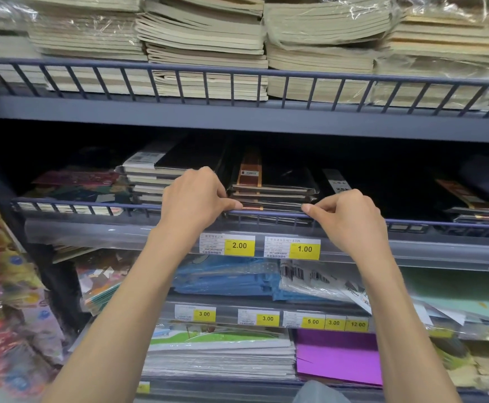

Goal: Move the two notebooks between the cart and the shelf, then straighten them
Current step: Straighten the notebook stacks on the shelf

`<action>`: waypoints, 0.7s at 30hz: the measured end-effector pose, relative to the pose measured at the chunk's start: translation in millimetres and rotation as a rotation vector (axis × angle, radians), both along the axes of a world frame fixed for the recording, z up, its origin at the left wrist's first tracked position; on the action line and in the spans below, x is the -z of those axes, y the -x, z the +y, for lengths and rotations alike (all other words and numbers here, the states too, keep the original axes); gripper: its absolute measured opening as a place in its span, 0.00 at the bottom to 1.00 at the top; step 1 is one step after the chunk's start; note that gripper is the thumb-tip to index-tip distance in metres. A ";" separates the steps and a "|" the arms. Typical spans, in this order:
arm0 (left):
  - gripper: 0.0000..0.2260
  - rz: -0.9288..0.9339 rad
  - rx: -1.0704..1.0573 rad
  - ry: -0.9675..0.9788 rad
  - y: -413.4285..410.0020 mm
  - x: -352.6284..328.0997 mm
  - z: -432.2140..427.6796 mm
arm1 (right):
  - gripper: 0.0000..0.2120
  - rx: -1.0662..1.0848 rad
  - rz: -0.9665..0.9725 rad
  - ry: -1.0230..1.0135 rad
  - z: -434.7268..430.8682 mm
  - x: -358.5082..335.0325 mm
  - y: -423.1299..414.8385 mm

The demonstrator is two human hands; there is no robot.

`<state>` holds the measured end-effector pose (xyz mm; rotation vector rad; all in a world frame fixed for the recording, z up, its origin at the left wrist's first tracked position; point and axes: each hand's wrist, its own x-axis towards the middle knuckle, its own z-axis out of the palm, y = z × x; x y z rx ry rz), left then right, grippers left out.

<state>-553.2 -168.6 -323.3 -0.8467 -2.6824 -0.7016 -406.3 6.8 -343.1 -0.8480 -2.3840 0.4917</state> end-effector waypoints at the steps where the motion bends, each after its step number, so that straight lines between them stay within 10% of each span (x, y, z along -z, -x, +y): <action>1: 0.16 -0.013 0.001 0.007 0.3 -1.3 0.7 | 0.17 -0.004 0.013 0.012 -2.0 0.5 -0.2; 21: 0.06 0.072 0.032 0.058 2.7 -3.1 -0.1 | 0.13 0.032 0.028 0.002 -10.6 0.4 2.2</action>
